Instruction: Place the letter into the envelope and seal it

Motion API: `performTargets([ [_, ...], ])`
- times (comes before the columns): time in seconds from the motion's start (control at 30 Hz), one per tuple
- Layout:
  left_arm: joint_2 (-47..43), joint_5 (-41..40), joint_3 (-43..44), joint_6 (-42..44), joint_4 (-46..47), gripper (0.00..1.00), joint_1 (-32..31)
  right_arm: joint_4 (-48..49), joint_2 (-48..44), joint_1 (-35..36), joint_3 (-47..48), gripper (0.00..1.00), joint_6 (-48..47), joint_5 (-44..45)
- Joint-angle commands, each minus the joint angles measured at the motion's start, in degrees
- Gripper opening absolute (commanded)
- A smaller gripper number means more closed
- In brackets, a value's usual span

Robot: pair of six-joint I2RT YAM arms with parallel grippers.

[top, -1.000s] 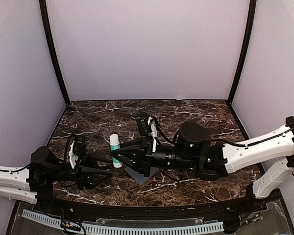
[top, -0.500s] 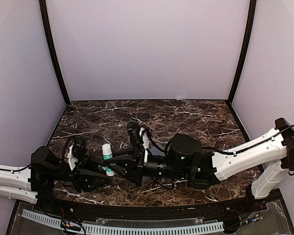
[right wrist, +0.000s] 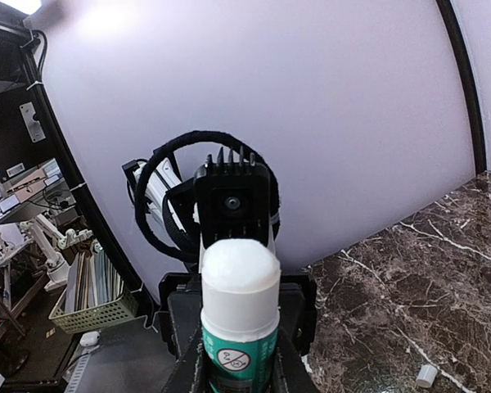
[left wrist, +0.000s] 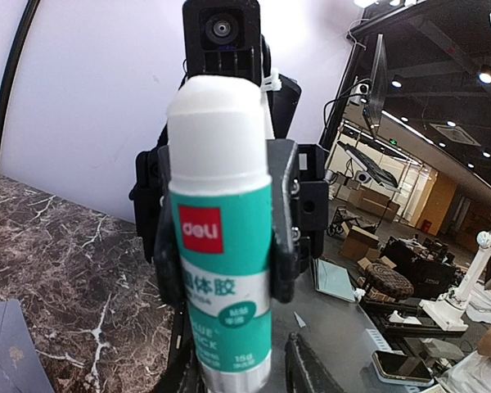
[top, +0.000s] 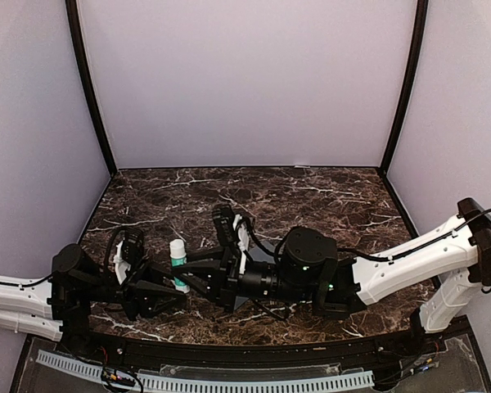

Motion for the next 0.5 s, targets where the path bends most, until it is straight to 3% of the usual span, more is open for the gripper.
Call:
performTargets([
  [0.0,0.0,1.1,0.4,0.4,1.5,0.35,0.1,3.3,0.0,0.7,1.5,0.0,-0.8,2.1],
  [0.2,-0.1,0.7,0.4,0.5,1.5,0.32,0.1,3.1,0.0,1.0,1.6,0.0,-0.9,2.7],
  [0.47,-0.9,-0.7,0.2,0.4,1.1,0.09,0.1,2.8,0.0,1.3,1.3,0.0,-0.9,2.8],
])
